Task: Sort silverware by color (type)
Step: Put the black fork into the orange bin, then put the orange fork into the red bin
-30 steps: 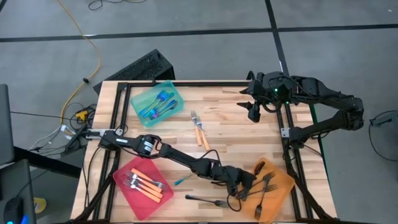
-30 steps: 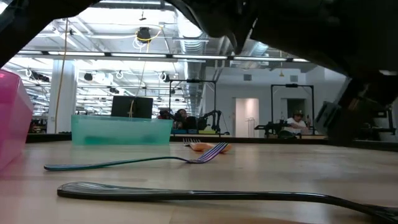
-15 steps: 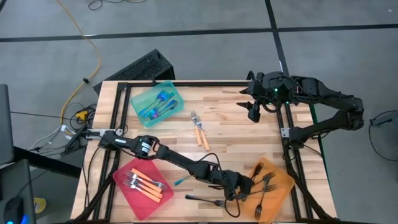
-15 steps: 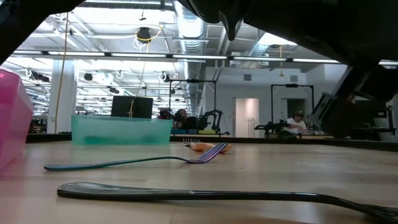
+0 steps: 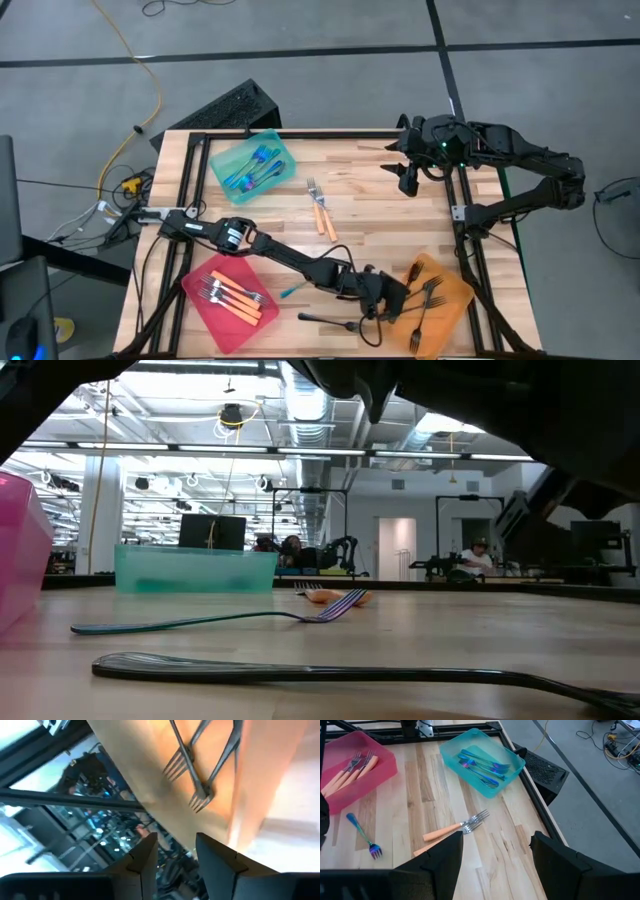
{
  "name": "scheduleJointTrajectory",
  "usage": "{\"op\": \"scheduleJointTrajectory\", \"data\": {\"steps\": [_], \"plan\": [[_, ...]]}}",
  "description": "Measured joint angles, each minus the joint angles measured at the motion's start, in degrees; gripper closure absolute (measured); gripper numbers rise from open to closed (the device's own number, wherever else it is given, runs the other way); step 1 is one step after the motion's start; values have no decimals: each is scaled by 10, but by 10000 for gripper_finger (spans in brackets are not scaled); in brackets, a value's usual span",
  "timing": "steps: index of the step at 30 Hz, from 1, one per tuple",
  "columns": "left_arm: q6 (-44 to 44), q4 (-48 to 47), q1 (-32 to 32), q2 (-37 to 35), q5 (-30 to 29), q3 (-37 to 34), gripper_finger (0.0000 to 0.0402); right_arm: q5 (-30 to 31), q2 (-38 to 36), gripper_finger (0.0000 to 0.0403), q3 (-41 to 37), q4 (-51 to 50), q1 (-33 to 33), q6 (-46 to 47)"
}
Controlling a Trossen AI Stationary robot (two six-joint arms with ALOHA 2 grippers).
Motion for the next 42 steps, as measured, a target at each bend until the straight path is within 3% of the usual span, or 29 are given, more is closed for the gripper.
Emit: {"op": "scheduleJointTrajectory", "data": {"steps": [6, 11, 14, 20, 24, 27, 31, 37, 42], "plan": [[50, 10, -1, -1, -1, 0, 280, 0, 0, 148, 0, -2, 0, 2], [29, 24, -1, -1, -35, 0, 280, 0, 0, 148, 0, -2, 0, 4], [-37, 59, 2, -3, -59, 0, 280, 0, 0, 148, 0, -2, 0, 4], [-230, 8, 28, -71, -111, 0, 281, 0, 0, 148, 0, -5, 0, 0], [-438, -165, 59, -174, -80, 1, 281, 0, 0, 148, 0, -13, 0, -11], [-567, -347, 89, -249, 10, 2, 281, 0, 0, 148, 0, -19, 0, -19], [-666, -575, 132, -337, 134, 1, 281, 0, 0, 148, 0, -19, -2, -29], [-785, -822, 150, -469, 155, -3, 281, 1, 7, 148, 0, -19, -2, -40], [-926, -856, 116, -598, 148, -71, 281, 0, 30, 148, 0, -11, -1, -46]]}}
